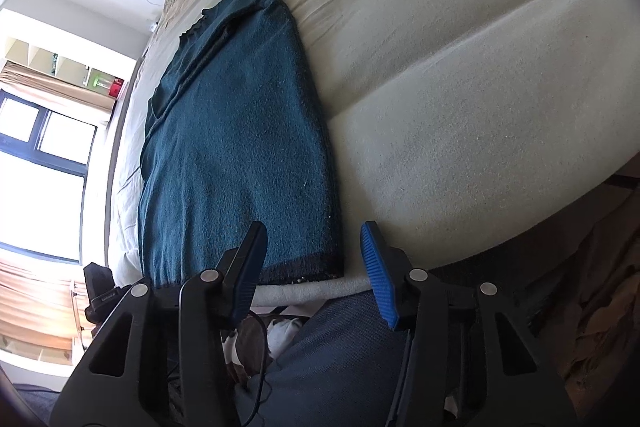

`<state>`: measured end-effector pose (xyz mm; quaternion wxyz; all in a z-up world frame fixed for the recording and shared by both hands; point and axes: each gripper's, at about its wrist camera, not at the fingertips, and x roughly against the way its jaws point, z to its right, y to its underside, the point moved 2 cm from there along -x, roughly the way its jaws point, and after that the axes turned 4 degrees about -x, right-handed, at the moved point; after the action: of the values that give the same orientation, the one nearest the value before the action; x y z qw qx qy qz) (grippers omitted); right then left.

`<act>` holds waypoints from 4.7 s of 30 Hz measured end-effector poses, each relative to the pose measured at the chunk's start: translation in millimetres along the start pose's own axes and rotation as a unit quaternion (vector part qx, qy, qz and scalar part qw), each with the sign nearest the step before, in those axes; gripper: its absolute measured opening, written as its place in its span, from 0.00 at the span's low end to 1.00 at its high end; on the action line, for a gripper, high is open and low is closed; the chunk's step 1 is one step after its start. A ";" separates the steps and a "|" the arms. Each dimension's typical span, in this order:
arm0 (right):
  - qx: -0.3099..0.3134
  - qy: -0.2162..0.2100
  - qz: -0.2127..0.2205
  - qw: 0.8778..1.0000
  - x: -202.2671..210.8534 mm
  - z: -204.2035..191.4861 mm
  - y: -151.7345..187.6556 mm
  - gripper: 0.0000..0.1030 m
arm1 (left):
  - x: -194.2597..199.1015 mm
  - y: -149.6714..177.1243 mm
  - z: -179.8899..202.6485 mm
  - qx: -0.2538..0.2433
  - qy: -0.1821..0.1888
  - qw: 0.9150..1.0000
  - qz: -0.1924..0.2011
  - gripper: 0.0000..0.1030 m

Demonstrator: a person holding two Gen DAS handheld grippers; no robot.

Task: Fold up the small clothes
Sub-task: 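Lift the hem with both grippers and fold it toward the collar, then lower the folded hem onto the sweater and open both grippers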

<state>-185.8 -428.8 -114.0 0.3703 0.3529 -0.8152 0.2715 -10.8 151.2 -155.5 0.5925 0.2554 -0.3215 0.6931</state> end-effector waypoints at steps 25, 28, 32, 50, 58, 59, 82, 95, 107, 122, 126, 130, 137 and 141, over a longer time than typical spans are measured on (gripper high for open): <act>0.053 0.030 0.022 0.998 -3.1 -24.2 5.5 0.06 | 21.4 -0.9 -0.1 0.007 0.035 0.998 0.050 0.07; 0.057 0.020 0.034 0.998 3.5 -31.0 3.4 0.06 | 29.0 -4.4 4.4 0.010 0.054 0.996 0.064 0.07; 0.056 -0.006 0.045 0.997 11.8 -41.7 0.4 0.06 | 42.2 -12.2 12.0 0.009 0.082 0.993 0.085 0.07; 0.048 -0.101 0.126 0.986 31.6 -101.2 -44.1 0.06 | 69.9 -60.7 47.4 0.008 0.163 0.975 0.149 0.07; 0.072 -0.104 0.155 0.980 37.2 -132.9 -73.3 0.06 | 88.1 -89.5 52.5 -0.006 0.146 0.972 0.183 0.07; 0.074 -0.102 0.157 0.979 37.0 -135.3 -77.2 0.06 | 88.7 -93.8 53.2 -0.007 0.145 0.972 0.186 0.07; 0.089 -0.044 0.205 0.974 -1.3 -164.1 -181.1 0.06 | 84.1 -201.3 57.8 -0.005 0.129 0.963 0.235 0.07; 0.068 -0.011 0.206 0.976 -64.9 -176.8 -280.0 0.06 | 50.3 -283.3 55.9 0.009 0.123 0.964 0.237 0.07; 0.045 0.025 0.183 0.982 -142.9 -175.0 -351.4 0.06 | -0.8 -352.9 35.6 0.045 0.098 0.970 0.217 0.07; -0.011 0.033 0.146 0.989 -214.8 -149.4 -385.0 0.14 | -31.6 -382.6 15.8 0.060 0.050 0.972 0.223 0.57; -0.011 0.044 0.163 0.986 -204.6 -148.8 -379.6 0.45 | -23.1 -367.3 21.2 0.042 0.038 0.972 0.229 0.57; -0.017 0.036 0.190 0.981 -181.5 -143.2 -369.9 0.59 | -14.7 -341.8 28.1 0.029 0.038 0.969 0.243 0.57; 0.069 0.073 0.160 0.982 -170.2 -153.6 -319.6 0.57 | -16.9 -290.0 48.3 -0.019 0.007 0.971 0.240 0.62; 0.102 0.105 0.145 0.979 -170.2 -153.9 -282.5 0.44 | -23.5 -269.3 44.9 -0.016 0.001 0.973 0.230 0.62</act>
<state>178.1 -427.2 -109.2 0.3723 0.2363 -0.7826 0.4394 257.3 126.7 -104.6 0.4213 0.1646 -0.3823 0.8058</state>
